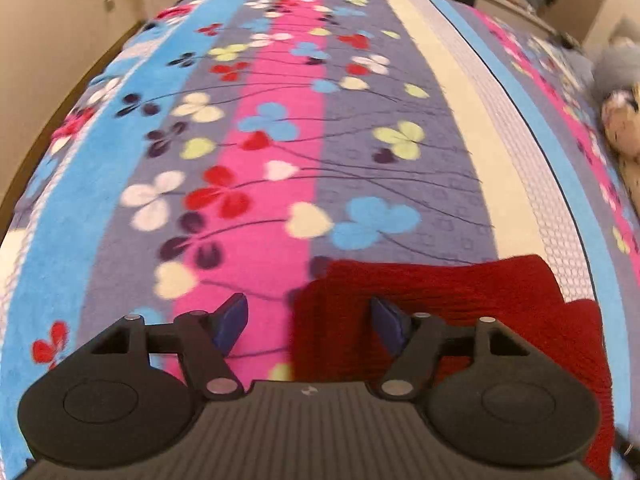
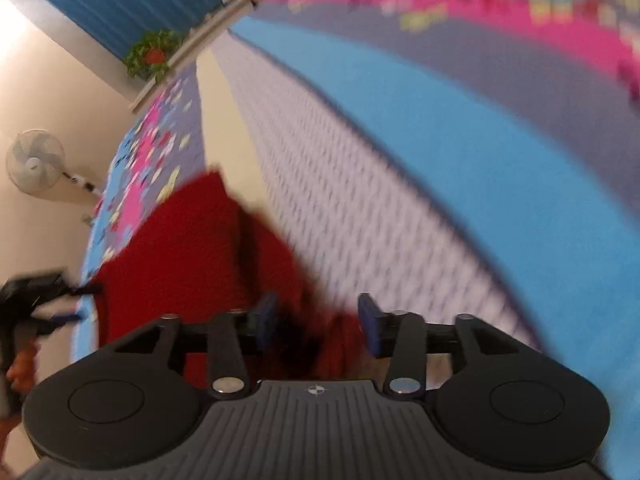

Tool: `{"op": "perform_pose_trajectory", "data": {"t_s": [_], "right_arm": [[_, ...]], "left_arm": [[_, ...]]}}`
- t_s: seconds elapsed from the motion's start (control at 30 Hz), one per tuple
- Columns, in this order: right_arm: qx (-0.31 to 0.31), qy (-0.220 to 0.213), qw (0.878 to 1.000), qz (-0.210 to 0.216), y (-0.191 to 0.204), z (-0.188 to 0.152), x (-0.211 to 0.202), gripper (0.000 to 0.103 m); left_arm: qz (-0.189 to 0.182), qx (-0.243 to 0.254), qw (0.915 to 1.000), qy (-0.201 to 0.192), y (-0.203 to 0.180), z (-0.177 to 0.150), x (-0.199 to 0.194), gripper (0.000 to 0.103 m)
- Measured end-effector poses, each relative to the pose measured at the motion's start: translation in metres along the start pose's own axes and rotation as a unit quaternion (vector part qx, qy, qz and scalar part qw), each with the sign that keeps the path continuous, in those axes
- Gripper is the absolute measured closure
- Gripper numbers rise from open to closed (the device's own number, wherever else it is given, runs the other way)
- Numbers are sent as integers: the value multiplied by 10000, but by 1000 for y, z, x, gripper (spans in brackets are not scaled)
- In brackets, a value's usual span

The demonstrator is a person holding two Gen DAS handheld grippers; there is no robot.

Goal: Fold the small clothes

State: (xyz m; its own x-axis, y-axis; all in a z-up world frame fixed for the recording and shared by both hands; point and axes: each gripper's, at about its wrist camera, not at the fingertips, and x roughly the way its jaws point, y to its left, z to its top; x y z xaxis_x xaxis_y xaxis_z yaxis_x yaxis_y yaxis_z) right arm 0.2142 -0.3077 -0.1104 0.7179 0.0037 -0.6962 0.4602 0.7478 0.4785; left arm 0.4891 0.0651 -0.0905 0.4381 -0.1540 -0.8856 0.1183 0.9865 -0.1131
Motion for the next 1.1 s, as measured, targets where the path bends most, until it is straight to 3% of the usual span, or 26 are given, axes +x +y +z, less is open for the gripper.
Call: {"op": "perform_pose_trajectory", "data": {"t_s": [0.13,0.2,0.23,0.27,0.3,0.33,0.37,0.47,0.53,0.6,0.63,0.67,0.7,0.73,0.8,0.93,1.1], "right_arm": [[-767,375,9935,747,34,47,37,38],[-1019,678,9892,809,51,60,70,28],[-1088,857,9877,722,59,64,89,28],[-1096,1023,9864,678,63,66,105,29],[-1063,1140,9844,811,66,66,119,48],[-1081,1139,9823,1018,70,67,126,68],[-1146,1051,9829,987,77,70,126,81],[-1528,621,9774,1324,102,78,104,85],[-1568,533,9779,1273,105,81,107,85],[-1581,839,9810,753,100,73,136,83],[-1608,828,9817,594,97,69,143,77],[-1527,648,9850,471,93,68,142,56],[-1338,569,9888,336,87,68,134,41],[-1108,591,9917,279,81,70,123,39],[-700,703,9940,461,56,69,93,37],[-427,894,9939,478,7,40,39,33],[-27,832,9960,338,-24,2,-9,33]], "left_arm": [[-804,-142,9966,-61,12,-2,-6,28],[-855,0,9963,39,-1,-2,2,17],[-764,91,9970,114,-8,-2,9,17],[-674,162,9975,162,-16,-3,16,21],[-563,208,9981,144,-21,-5,20,64],[-464,284,9984,124,-26,-7,21,87],[-392,273,9988,90,-27,-9,17,86],[-478,26,9980,-418,-12,-15,-18,87],[-550,-163,9973,-455,4,-18,-20,86],[-416,-254,9988,-94,10,-17,4,80],[-308,-229,9993,-5,9,-18,15,75],[-235,-221,9995,-20,8,-19,18,62],[-203,-262,9994,-64,7,-20,15,53],[-231,-323,9991,-168,10,-23,6,48],[-302,-401,9982,-336,17,-35,-15,21],[-404,-366,9976,-427,23,-99,-62,16],[-437,-41,9988,230,9,-188,-86,16]]}}
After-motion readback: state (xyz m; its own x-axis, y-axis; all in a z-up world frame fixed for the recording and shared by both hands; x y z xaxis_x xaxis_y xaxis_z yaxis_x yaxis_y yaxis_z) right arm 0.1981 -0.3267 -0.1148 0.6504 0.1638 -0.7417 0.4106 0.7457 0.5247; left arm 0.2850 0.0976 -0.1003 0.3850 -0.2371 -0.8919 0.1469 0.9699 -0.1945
